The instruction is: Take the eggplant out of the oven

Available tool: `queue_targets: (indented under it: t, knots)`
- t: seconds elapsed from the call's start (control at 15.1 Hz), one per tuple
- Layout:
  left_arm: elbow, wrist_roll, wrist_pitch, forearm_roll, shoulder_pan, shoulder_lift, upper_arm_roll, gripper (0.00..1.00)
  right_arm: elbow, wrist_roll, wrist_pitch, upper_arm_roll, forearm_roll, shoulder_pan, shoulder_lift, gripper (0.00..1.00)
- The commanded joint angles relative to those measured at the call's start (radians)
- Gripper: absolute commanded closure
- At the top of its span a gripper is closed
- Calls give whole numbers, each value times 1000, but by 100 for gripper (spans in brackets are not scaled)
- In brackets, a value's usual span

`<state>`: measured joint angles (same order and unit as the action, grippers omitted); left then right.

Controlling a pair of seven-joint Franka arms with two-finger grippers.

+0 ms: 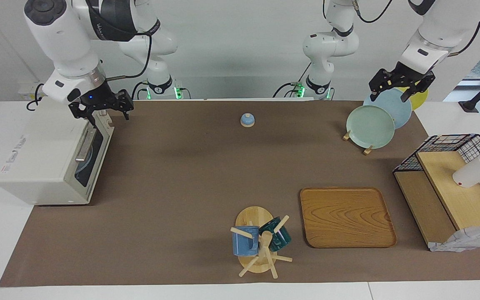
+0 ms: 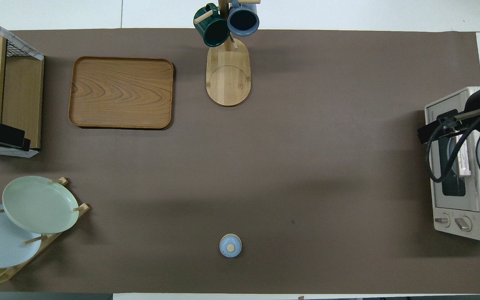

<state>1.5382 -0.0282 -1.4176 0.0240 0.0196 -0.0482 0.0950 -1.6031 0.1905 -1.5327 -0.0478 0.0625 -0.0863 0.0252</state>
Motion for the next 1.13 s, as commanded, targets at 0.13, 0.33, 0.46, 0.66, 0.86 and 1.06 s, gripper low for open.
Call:
queue_targets:
  t: [0.13,0.33,0.46,0.66,0.86,1.06]
  knots:
    - [28,-4,-4,13,13,-25,6,0,8,-17,-4,0,-20,-6,-2,0]
    - [26,-6,-3,13,13,-27,5,0,8,-29,-4,2,-17,-7,-7,0]
    - [25,-3,-3,13,13,-29,5,0,0,-17,-12,2,-17,-10,-14,0]
    - [25,-4,-1,11,10,-32,5,0,-29,81,-61,0,-15,-7,-19,65]
    - [25,-6,0,11,8,-48,5,0,-144,98,-130,-6,0,13,-71,100]
    - [25,-4,-1,10,7,-61,5,0,-299,92,-265,-9,5,72,-119,100]
